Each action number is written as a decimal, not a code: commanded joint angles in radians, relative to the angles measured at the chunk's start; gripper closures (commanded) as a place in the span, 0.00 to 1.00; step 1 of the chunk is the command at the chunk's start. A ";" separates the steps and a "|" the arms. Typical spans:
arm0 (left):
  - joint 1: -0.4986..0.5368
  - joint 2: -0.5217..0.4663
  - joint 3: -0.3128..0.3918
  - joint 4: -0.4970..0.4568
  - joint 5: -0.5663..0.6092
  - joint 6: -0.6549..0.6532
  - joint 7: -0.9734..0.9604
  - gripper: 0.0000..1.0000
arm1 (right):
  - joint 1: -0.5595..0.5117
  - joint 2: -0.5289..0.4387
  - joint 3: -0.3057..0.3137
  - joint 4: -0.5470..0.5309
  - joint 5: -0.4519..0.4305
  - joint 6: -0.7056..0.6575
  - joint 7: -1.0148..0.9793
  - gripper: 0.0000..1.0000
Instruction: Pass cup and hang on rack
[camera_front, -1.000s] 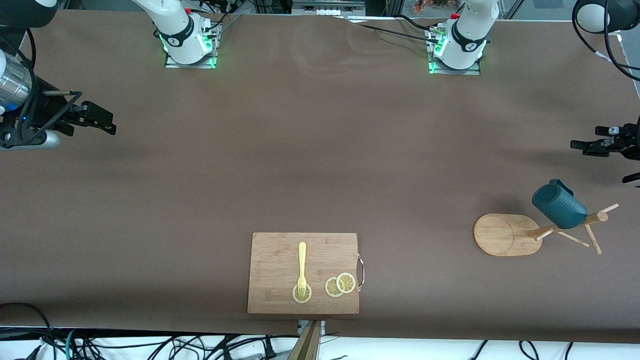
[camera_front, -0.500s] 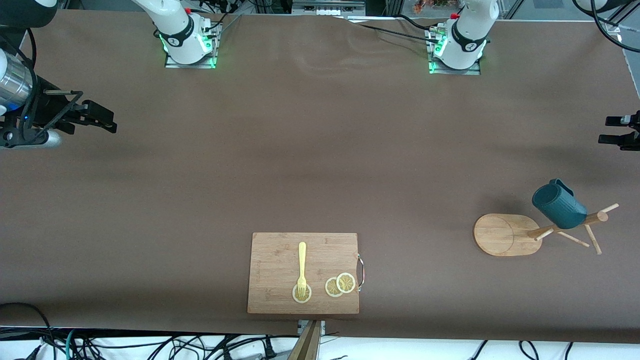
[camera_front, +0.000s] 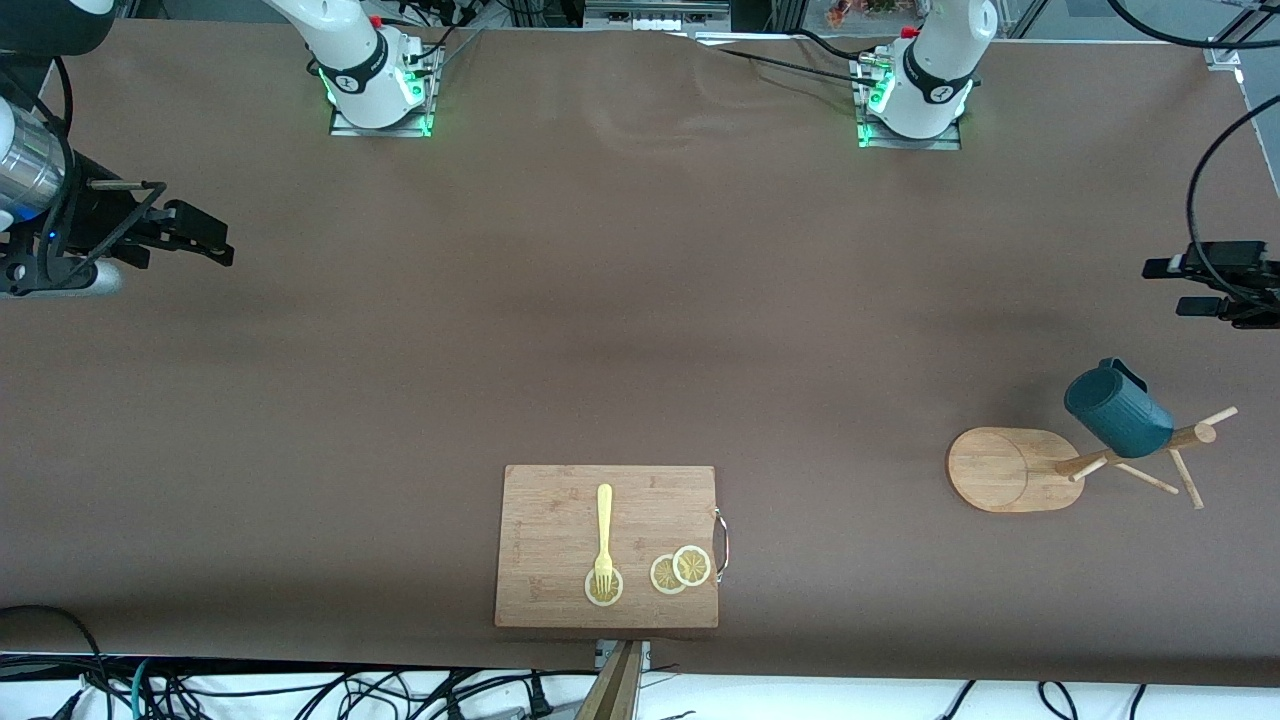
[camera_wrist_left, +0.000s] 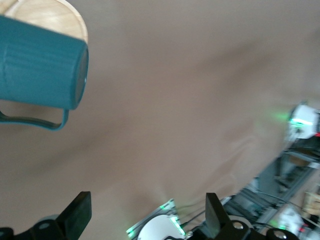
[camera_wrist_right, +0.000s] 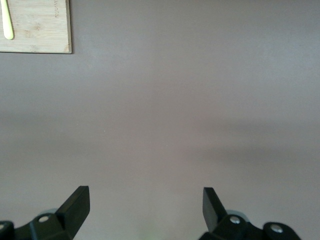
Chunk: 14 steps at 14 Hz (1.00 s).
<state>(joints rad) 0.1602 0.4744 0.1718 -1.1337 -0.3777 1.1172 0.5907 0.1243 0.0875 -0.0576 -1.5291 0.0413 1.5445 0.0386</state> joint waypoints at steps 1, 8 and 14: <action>-0.007 -0.055 -0.133 -0.024 0.141 0.078 -0.118 0.00 | -0.006 0.003 0.005 0.013 0.000 -0.017 0.012 0.00; -0.159 -0.193 -0.153 -0.073 0.381 0.288 -0.239 0.00 | -0.006 0.003 0.005 0.013 0.000 -0.017 0.012 0.00; -0.162 -0.356 -0.160 -0.227 0.387 0.286 -0.413 0.00 | -0.006 0.003 0.005 0.013 0.000 -0.017 0.012 0.00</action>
<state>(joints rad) 0.0052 0.2170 0.0234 -1.2375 -0.0180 1.3878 0.3006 0.1243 0.0875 -0.0576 -1.5291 0.0413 1.5440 0.0388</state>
